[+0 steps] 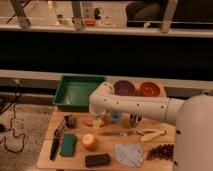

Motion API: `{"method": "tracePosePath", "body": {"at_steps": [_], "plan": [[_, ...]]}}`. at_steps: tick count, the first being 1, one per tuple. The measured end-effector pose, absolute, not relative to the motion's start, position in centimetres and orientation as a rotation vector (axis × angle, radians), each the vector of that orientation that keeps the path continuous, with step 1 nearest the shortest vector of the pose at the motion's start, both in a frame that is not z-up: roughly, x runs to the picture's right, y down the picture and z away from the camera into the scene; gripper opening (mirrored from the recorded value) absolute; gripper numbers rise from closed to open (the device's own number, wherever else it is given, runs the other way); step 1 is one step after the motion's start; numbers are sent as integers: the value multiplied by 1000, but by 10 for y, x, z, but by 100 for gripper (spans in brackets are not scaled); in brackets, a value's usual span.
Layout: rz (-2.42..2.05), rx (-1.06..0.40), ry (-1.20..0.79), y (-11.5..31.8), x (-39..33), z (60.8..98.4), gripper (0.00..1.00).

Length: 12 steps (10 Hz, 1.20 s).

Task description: Place pepper in purple bowl

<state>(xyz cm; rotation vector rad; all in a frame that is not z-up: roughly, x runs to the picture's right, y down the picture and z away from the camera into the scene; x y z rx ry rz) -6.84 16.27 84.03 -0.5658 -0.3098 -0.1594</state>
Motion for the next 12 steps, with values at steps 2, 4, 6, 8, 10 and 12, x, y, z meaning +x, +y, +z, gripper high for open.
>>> {"method": "tracePosePath", "body": {"at_steps": [2,4,6,8,10,12], "plan": [[-148,-570,-307,163,-64,848,80],[-141,-577,-301,166,-58,854,80],[-138,-582,-296,168,-52,858,80],[-139,-587,-295,171,-49,860,80],[-138,-588,-298,172,-47,862,70],[-137,-588,-304,173,-45,863,49]]}}
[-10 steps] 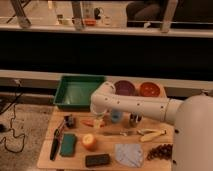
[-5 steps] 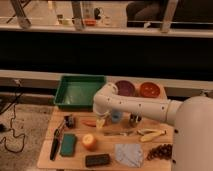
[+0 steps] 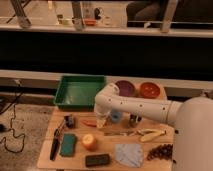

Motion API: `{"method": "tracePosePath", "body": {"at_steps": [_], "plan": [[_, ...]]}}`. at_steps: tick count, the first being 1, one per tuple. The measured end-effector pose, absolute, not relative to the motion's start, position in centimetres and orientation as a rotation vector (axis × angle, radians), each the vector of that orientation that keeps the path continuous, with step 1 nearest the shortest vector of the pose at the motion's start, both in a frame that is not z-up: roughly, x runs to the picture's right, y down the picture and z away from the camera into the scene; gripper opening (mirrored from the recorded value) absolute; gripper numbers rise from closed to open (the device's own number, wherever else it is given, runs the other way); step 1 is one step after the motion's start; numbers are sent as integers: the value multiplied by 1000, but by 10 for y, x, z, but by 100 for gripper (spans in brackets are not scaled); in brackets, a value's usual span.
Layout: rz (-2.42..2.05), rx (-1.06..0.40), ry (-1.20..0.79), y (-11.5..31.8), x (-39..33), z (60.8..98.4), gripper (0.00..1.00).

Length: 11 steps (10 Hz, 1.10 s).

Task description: Place pepper in purple bowl

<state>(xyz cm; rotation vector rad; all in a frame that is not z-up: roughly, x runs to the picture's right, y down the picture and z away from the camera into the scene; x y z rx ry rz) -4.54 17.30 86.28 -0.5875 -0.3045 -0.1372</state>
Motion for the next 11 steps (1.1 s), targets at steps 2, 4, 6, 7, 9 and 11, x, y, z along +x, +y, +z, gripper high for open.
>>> {"method": "tracePosePath", "body": {"at_steps": [2,4,6,7,9,11], "plan": [[-138,-586,-312,173,-45,863,28],[-138,-588,-316,174,-44,863,14],[-141,-585,-342,174,-44,859,0],[-142,-574,-354,169,-45,851,0],[-140,-540,-369,156,-44,835,0],[-131,-508,-376,148,-38,824,0]]}}
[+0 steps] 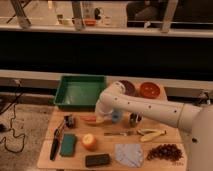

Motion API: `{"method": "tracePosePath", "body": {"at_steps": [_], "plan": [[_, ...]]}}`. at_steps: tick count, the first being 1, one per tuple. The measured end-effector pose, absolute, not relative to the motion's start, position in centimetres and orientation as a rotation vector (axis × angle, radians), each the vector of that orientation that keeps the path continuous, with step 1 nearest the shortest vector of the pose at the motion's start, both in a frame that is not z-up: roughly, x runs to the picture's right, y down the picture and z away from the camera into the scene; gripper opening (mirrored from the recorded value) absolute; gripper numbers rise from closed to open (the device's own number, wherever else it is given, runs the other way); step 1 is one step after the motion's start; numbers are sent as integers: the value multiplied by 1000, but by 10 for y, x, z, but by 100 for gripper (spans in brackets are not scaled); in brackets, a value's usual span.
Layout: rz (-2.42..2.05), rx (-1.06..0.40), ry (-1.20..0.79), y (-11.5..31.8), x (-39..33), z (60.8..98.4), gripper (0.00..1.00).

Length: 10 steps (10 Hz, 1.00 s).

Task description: Place pepper in purple bowl

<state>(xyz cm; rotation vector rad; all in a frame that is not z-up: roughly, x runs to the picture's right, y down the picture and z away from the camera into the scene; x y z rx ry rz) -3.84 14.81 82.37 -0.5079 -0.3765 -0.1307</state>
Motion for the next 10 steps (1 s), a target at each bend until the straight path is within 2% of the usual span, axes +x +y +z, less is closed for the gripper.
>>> {"method": "tracePosePath", "body": {"at_steps": [7,10], "plan": [[-125,-381,-438,98,-43,772,0],[-129,-365,-463,65,-55,780,0]]}}
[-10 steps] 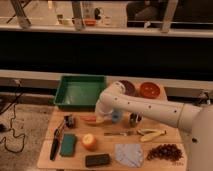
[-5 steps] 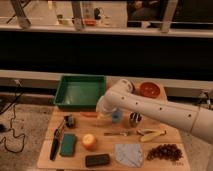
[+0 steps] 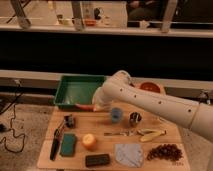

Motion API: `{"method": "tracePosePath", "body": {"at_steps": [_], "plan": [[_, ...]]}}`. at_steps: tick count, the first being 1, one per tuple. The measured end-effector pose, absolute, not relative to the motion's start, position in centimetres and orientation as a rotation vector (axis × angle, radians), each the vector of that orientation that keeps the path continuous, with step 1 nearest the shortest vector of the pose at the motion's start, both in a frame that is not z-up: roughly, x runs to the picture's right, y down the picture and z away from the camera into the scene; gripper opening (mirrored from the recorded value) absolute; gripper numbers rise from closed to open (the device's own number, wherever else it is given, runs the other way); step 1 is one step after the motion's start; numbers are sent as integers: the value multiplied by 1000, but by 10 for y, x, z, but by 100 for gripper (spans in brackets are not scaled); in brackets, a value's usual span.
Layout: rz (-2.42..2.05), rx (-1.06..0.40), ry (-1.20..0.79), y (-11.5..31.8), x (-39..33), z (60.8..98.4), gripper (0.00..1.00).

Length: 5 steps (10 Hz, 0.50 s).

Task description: Place pepper in purple bowl

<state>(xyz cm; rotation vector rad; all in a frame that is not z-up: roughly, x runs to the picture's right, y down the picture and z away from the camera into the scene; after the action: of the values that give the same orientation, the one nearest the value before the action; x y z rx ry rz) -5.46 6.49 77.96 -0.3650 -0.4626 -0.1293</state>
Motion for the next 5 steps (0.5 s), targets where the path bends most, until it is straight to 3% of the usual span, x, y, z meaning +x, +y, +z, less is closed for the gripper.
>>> {"method": "tracePosePath", "body": {"at_steps": [5], "plan": [[-50,-381,-447,5,-26,835,0]]}}
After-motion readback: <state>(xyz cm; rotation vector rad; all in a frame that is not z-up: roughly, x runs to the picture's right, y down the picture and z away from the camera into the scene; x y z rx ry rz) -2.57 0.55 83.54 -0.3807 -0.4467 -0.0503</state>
